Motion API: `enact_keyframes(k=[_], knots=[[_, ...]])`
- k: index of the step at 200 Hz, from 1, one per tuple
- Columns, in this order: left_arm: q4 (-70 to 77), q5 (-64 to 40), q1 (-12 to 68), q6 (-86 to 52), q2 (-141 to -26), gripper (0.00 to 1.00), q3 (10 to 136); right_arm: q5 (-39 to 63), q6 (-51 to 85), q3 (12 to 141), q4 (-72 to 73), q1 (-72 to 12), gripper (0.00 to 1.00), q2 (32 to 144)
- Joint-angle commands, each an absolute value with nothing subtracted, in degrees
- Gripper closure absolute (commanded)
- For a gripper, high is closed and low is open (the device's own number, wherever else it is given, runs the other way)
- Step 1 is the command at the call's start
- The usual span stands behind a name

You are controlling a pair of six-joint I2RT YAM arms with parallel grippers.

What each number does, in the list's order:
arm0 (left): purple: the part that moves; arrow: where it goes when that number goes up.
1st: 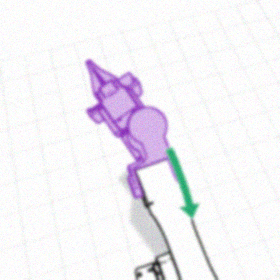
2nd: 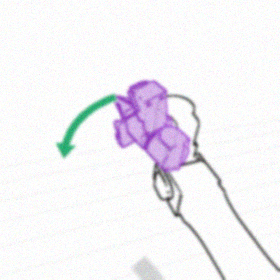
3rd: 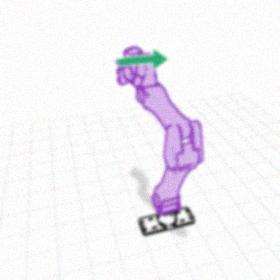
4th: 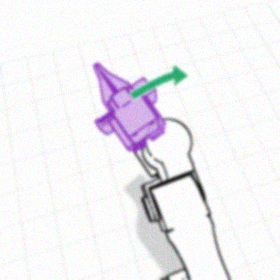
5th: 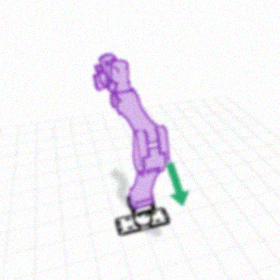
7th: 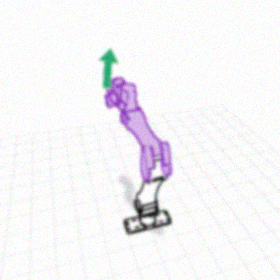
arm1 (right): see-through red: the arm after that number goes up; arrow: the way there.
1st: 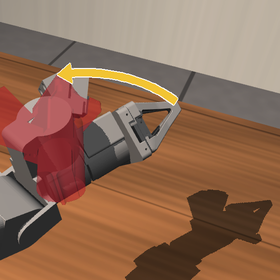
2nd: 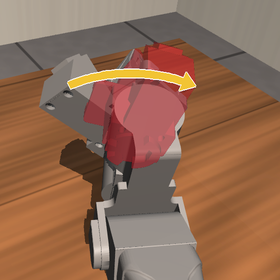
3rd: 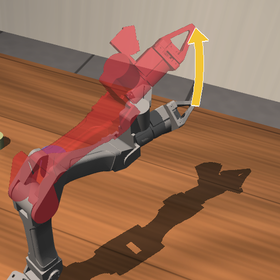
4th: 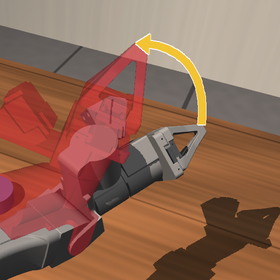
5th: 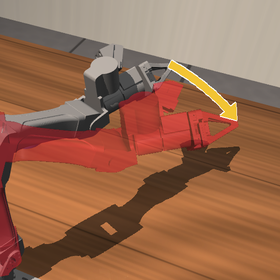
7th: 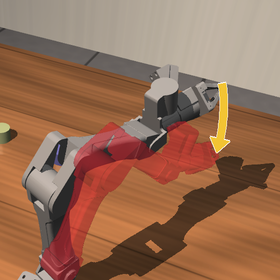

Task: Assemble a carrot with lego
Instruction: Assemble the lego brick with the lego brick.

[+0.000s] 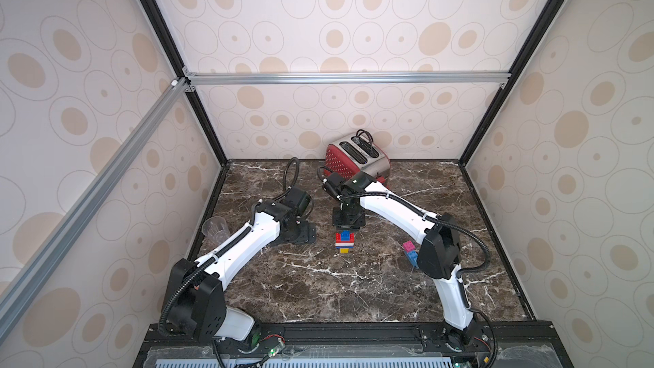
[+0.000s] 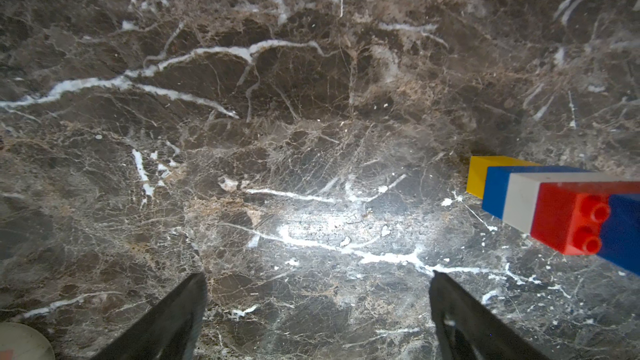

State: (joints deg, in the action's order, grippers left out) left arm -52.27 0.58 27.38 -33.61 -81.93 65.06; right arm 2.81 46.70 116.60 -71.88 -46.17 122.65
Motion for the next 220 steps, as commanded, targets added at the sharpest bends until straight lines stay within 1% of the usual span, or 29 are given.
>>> enact_keyframes(k=[1, 43, 99, 158, 196, 220], knots=[[-54.22, 1.58, 26.83, -34.53, -80.25, 0.01, 66.26, 3.37, 47.83, 111.58, -75.0, -46.67, 0.84, 127.14], [-54.98, 2.37, 26.85, -34.76, -80.16, 0.01, 66.94, 3.26, 49.1, 113.04, -73.48, -46.6, 0.74, 125.07], [-55.59, 3.17, 26.81, -35.42, -79.37, 0.01, 67.24, 3.12, 50.29, 114.26, -72.1, -46.64, 0.65, 122.93], [-55.85, 3.47, 26.81, -35.77, -79.09, 0.01, 67.55, 3.05, 50.78, 115.15, -70.37, -46.63, 0.51, 120.58], [-55.91, 3.52, 26.81, -35.86, -79.12, 0.01, 67.72, 0.75, 51.12, 113.29, -68.6, -46.67, 0.4, 115.75], [-55.98, 3.69, 26.84, -35.77, -79.36, 0.01, 67.89, -2.31, 51.77, 106.02, -66.36, -46.33, 0.3, 108.76]])
